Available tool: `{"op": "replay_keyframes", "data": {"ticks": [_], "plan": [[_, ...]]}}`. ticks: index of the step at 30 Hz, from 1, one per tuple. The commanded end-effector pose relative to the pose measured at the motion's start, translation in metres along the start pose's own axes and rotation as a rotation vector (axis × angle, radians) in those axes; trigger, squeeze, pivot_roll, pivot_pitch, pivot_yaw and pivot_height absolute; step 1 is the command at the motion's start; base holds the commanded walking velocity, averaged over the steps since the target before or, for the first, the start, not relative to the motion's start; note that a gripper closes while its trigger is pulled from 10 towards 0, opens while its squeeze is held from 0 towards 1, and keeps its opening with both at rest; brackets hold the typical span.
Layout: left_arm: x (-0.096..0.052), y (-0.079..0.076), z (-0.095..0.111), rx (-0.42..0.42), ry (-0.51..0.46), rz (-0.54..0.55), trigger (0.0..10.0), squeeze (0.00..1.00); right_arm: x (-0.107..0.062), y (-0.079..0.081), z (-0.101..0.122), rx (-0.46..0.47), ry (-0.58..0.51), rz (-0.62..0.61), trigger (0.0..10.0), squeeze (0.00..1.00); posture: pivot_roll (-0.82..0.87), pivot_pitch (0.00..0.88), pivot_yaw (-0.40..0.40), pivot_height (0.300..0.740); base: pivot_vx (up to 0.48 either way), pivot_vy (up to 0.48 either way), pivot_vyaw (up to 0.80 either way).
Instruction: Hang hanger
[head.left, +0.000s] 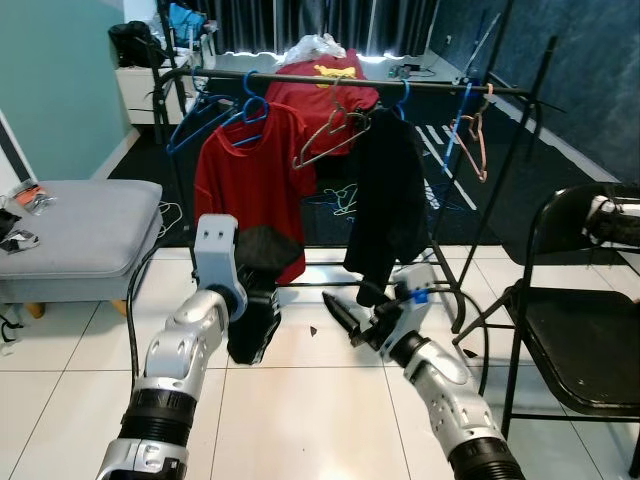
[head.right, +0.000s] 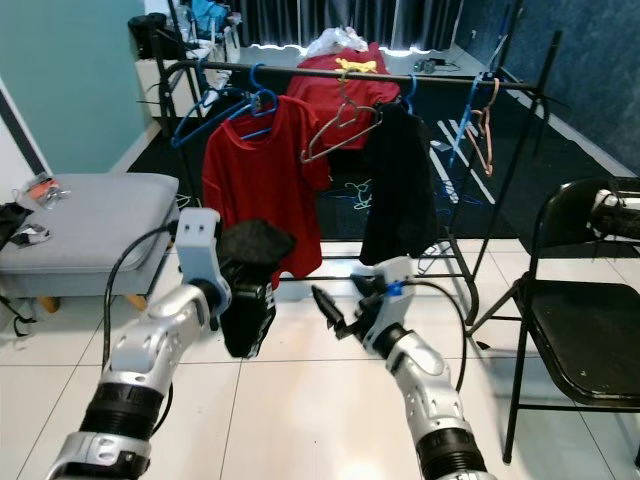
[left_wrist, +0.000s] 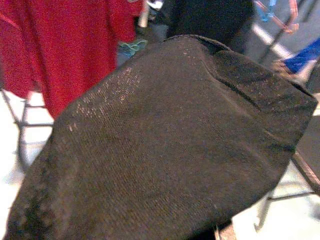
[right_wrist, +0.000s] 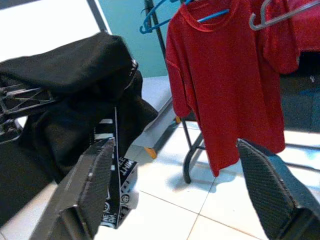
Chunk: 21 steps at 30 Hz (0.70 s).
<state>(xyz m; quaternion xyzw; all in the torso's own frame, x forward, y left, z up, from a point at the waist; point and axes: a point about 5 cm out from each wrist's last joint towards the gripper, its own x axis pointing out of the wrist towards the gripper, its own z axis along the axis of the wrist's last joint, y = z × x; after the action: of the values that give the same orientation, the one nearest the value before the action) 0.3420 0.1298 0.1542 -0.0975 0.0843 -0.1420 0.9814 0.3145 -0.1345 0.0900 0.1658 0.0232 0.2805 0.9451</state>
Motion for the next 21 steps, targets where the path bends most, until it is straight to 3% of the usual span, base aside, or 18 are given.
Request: {"op": "replay_keyframes", "data": {"ticks": [1, 3, 7, 8, 13, 14, 16, 17, 21], "plan": [[0.0, -0.009, 0.002, -0.068, 0.03, -0.072, 10.0, 0.0, -0.004, -0.003, -0.009, 0.068, 0.034, -0.006, 10.0, 1.0, -0.07, 0.0, -0.038, 0.74, 0.0, 0.0, 0.0], [-0.002, -0.015, 0.0, -0.138, 0.059, -0.132, 10.0, 0.0, -0.007, -0.002, -0.013, 0.14, 0.052, 0.04, 10.0, 1.0, -0.07, 0.0, -0.034, 0.74, 0.0, 0.0, 0.0], [-0.004, -0.02, 0.001, -0.173, 0.066, -0.174, 10.0, 0.0, -0.01, 0.008, -0.012, 0.229, 0.068, 0.171, 10.0, 1.0, -0.07, 0.0, -0.032, 0.74, 0.0, 0.0, 0.0], [-0.005, -0.023, 0.004, -0.188, 0.064, -0.201, 10.0, 0.0, -0.013, 0.015, -0.013, 0.227, 0.104, 0.252, 10.0, 1.0, -0.08, 0.0, -0.028, 0.74, 0.0, 0.0, 0.0], [-0.004, -0.031, 0.011, -0.22, 0.056, -0.255, 10.0, 0.0, -0.01, 0.017, -0.016, 0.191, 0.138, 0.262, 10.0, 1.0, -0.08, 0.0, -0.023, 0.74, 0.0, 0.0, 0.0], [-0.005, -0.035, 0.013, -0.226, 0.057, -0.277, 10.0, 0.0, -0.007, 0.016, -0.017, 0.168, 0.149, 0.249, 10.0, 0.82, -0.08, 0.0, -0.02, 0.74, 0.0, 0.0, 0.0], [-0.005, -0.037, 0.015, -0.232, 0.063, -0.293, 10.0, 0.0, -0.005, 0.015, -0.018, 0.155, 0.157, 0.24, 10.0, 0.82, -0.08, 0.0, -0.021, 0.74, 0.0, 0.0, 0.0], [-0.006, -0.04, 0.016, -0.234, 0.067, -0.307, 10.0, 0.0, -0.003, 0.015, -0.02, 0.139, 0.176, 0.237, 10.0, 0.0, -0.08, 0.0, -0.021, 0.74, 0.0, 0.0, 0.0], [-0.007, -0.045, 0.018, -0.266, 0.073, -0.333, 10.0, 0.0, 0.002, 0.013, -0.025, 0.131, 0.209, 0.222, 10.0, 0.0, -0.08, 0.0, -0.018, 0.74, 0.0, 0.0, 0.0]]}}
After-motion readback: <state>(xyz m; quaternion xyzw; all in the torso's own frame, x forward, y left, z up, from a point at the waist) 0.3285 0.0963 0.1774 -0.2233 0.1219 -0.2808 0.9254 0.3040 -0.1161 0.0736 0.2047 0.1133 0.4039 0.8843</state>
